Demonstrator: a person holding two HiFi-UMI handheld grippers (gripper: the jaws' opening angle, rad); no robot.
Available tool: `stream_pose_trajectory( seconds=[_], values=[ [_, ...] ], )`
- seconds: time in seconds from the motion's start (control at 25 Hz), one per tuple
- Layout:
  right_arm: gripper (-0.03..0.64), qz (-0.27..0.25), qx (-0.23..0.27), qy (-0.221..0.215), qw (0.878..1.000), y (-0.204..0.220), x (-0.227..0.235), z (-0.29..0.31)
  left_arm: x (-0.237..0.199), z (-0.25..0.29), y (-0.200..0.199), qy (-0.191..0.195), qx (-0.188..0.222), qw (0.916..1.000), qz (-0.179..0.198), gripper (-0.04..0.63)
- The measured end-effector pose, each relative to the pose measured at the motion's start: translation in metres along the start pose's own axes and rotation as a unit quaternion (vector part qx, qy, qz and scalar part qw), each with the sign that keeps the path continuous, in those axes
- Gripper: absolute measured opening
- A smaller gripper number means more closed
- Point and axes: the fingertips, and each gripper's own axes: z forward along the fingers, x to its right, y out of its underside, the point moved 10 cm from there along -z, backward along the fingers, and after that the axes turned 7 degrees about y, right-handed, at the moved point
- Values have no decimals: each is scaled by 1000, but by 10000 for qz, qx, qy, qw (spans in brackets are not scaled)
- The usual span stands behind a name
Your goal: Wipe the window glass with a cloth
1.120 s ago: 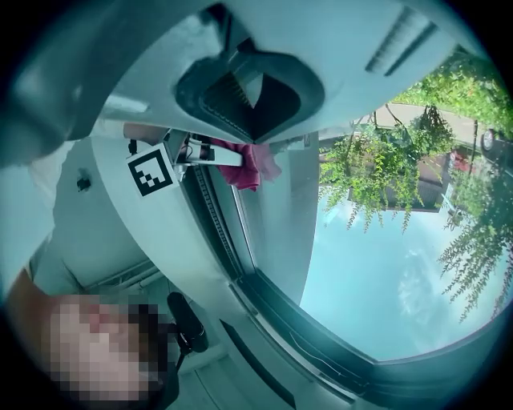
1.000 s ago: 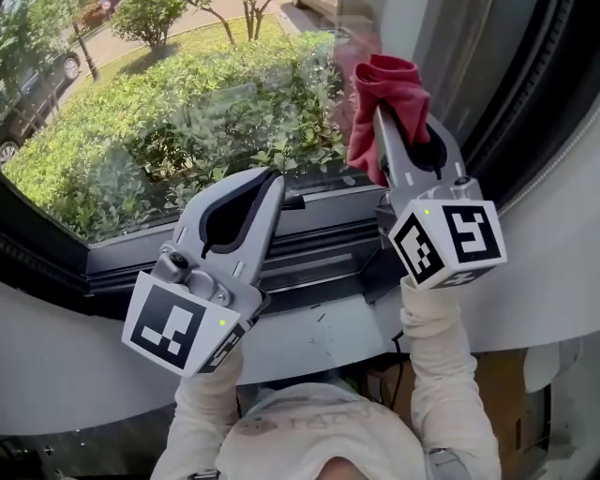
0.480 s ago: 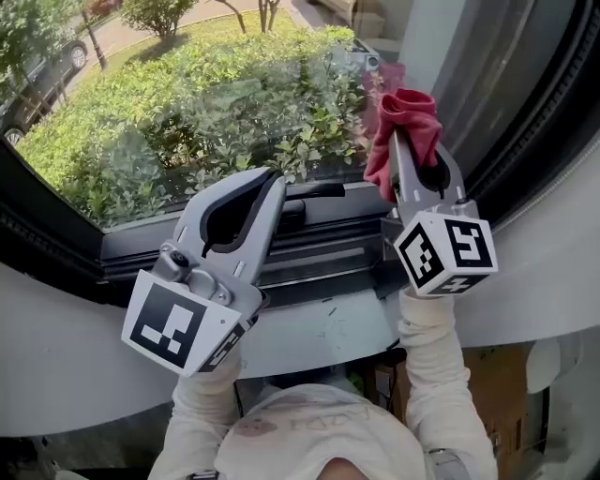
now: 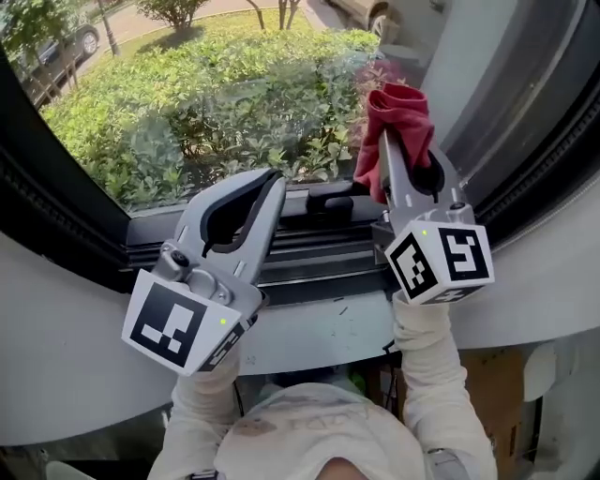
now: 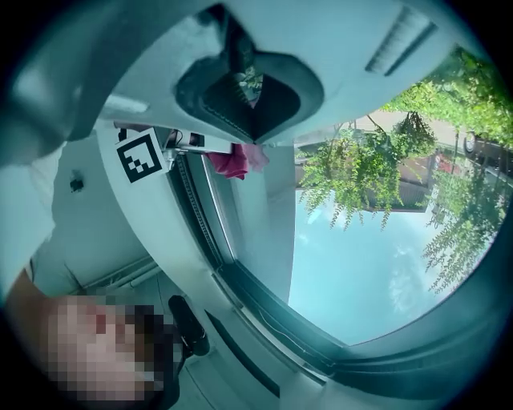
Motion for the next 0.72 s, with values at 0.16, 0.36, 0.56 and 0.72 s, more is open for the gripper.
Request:
stream_pose_trajectory(
  seconds=[0.16,0.36,0.56,0.72],
  values=[
    [71,-82,68,-261,9996,1,-40,9,-16,-24,0,-120,31,9999,-16,100],
    [72,-115,139,-583,9981,4,-91,19,-33,-53,-1,-230,46,9997,-27,100],
    [72,-240,244,-858,9957,6,-142,27,-45,-83,-1,-382,67,9992,-22,100],
    [72,-238,266,-1106,9932,8,-180,33,-53,-107,-2,-519,73,9986,-20,100]
  ],
)
